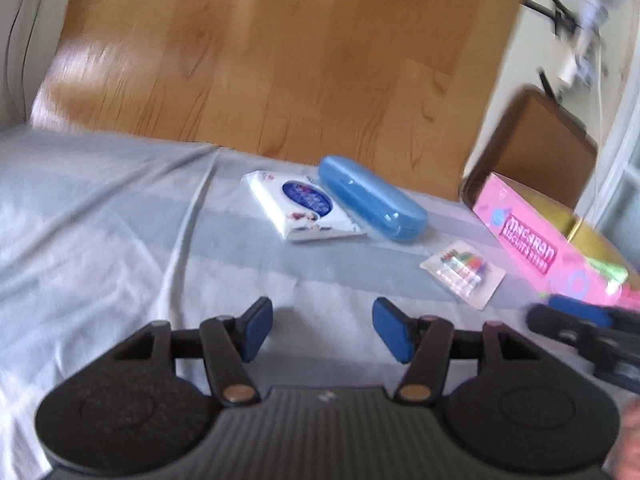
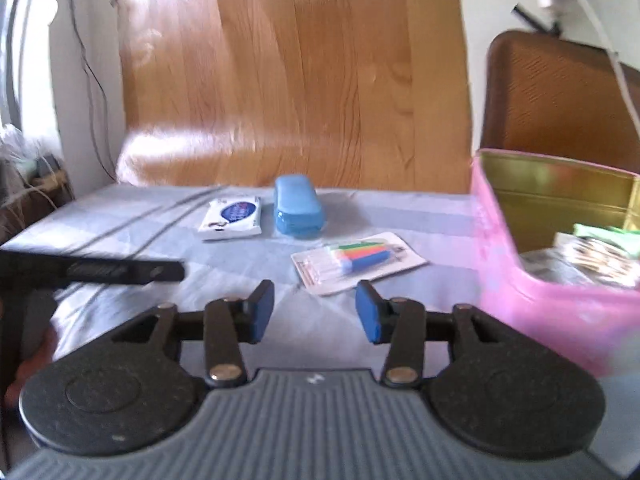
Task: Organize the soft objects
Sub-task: 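Grasp the colored toothbrush card with the right gripper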
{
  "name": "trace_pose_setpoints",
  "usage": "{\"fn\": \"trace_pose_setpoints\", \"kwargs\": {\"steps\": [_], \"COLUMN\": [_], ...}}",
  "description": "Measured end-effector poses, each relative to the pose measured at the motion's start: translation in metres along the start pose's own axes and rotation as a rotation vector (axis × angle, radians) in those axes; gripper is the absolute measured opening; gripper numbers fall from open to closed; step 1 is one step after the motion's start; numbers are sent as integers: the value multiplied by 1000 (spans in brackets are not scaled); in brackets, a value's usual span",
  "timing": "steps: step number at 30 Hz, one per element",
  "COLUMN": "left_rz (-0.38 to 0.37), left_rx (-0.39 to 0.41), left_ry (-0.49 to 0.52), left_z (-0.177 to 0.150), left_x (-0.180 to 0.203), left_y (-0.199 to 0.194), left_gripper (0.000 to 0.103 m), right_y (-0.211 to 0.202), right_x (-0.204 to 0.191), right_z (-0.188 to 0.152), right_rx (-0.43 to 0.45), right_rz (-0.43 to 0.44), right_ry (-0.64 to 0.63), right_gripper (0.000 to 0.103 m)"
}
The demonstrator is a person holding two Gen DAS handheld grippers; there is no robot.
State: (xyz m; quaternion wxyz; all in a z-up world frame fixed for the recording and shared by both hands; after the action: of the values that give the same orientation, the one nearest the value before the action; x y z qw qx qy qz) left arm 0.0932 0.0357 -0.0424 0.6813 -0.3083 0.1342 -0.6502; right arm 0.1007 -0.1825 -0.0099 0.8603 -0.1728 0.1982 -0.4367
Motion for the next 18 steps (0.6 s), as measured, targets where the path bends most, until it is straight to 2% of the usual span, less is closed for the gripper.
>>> {"fn": "trace_pose_setpoints", "kwargs": {"steps": [2,6,8,9,14,18], "left_rz": [-29,-71,-83,-89,-98,-112], "left_rx": [28,25,22,24,41,34], "left_ry": [-59,-135,-149,-152,-138,-116], "left_z": [5,8,7,7,6,5], "left_x": [-10,-23,-21,-21,-18,-14], "left_y": [-4,-4,-2,-2,-7,-7], "left_gripper": [60,61,63,64,70,70], "right_y": [24,69,85,89,71,24], "right_x": [7,29,37,36,12,-20], "right_z": [13,29,26,25,10,-16], "right_rx": [-21,-83,-144,-146,-212,-222], "right_rz": [-36,-104,-115,-125,-82,11], "right_ry": [8,48,48,20,-114,-206], "right_gripper": [51,57,57,58,55,54]}}
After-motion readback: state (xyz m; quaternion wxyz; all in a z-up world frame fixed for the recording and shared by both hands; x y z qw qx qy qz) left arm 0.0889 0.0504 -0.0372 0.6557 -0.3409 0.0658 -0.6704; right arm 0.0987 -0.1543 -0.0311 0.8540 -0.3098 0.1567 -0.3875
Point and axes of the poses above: each gripper's, at about its wrist camera, not at the fingertips, and y roughly the way its jaws point, x to its right, z to its top, the point moved 8 cm from there along y, roughly the way its jaws point, and after that the axes turned 11 degrees about z, right-handed, at the moved point
